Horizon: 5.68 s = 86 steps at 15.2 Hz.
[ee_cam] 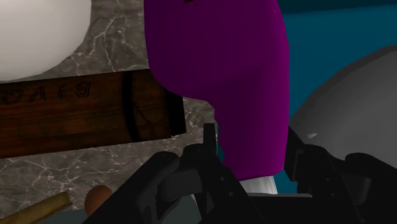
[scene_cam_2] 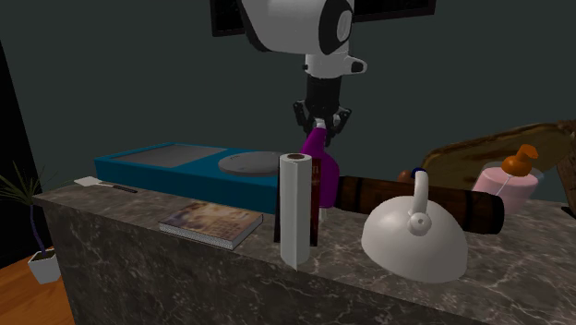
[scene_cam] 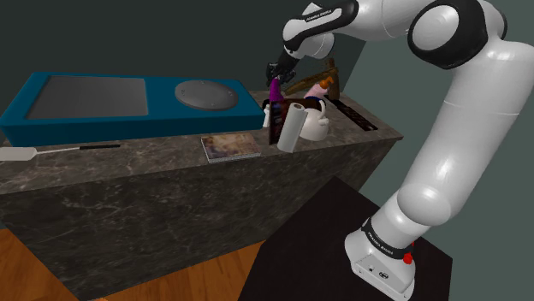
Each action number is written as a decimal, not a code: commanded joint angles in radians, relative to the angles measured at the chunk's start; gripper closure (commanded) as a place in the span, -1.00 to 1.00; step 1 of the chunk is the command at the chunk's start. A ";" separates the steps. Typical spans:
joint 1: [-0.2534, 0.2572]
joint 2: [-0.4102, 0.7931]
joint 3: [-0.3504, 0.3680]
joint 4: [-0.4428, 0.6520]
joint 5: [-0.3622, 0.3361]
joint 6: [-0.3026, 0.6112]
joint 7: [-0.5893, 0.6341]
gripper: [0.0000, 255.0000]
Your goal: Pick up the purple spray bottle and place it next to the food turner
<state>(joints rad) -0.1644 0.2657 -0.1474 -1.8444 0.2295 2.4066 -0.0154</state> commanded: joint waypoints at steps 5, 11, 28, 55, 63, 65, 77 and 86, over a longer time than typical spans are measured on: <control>0.003 -0.028 -0.006 0.044 -0.019 -0.070 0.021 1.00; 0.004 -0.050 -0.010 0.095 -0.034 -0.143 0.037 1.00; 0.002 -0.071 -0.017 0.295 -0.059 -0.361 0.074 1.00; 0.151 -0.109 0.059 0.321 -0.158 -0.400 0.330 1.00; 0.255 -0.084 0.118 0.256 -0.225 -0.305 0.509 1.00; 0.281 -0.068 0.131 0.254 -0.242 -0.287 0.554 1.00; 0.445 0.105 0.187 0.357 -0.348 -0.231 0.815 1.00; 0.579 0.324 0.200 0.592 -0.413 -0.265 0.977 1.00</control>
<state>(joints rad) 0.3949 0.5541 0.0515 -1.3001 -0.1758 2.1554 0.9411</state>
